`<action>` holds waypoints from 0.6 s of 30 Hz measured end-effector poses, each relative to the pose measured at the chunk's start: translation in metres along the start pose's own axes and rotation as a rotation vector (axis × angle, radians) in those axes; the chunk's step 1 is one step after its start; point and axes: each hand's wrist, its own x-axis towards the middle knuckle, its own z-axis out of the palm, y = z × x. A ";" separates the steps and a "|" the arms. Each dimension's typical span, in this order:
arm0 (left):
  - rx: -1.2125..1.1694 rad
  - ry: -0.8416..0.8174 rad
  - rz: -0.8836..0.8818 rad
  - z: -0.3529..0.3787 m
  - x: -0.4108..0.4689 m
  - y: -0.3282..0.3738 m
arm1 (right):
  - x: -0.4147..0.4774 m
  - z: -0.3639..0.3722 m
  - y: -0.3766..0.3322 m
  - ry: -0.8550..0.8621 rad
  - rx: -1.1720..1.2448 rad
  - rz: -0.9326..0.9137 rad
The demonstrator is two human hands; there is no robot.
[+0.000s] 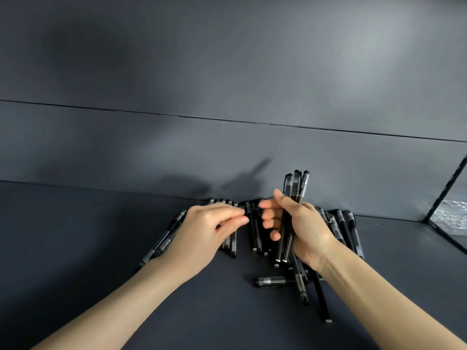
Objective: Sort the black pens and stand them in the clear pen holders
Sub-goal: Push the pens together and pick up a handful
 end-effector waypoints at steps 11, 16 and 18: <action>-0.148 -0.090 -0.048 0.016 -0.005 0.009 | 0.001 0.000 0.000 0.062 0.205 -0.046; 0.331 -0.237 -0.331 0.026 0.006 0.006 | 0.009 -0.006 -0.004 0.224 0.210 -0.099; 0.504 -0.384 -0.413 0.033 0.011 0.013 | 0.011 -0.005 -0.004 0.218 0.153 -0.101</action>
